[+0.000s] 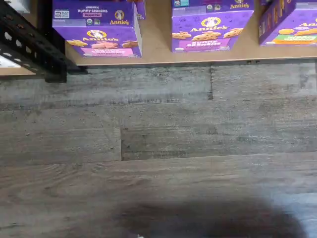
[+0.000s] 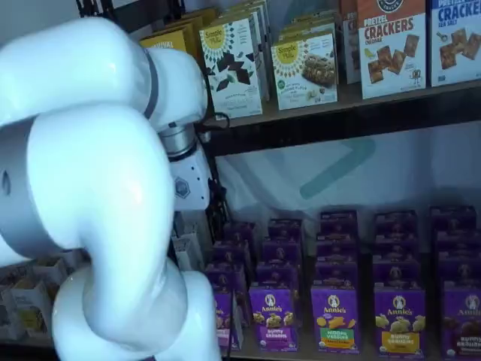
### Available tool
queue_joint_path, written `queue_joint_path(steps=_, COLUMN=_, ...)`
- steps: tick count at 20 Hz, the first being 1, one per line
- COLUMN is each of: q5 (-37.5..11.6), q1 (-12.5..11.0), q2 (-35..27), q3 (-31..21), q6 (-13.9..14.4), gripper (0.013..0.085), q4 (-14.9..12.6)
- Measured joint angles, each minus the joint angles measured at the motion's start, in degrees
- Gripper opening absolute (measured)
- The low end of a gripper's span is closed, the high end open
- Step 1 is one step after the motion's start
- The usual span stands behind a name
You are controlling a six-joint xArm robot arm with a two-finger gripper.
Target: Pick up the purple box with a pink patch in the middle, on the bottom shelf, the first box from the left
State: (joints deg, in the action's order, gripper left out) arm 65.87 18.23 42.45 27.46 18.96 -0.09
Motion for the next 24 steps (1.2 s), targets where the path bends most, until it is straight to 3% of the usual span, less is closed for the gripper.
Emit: queue_joint_path(steps=24, q5=-13.9, q1=3.5, q2=-9.4, q3=-4.4, q6=4.2, gripper=0.085, q4=-1.1)
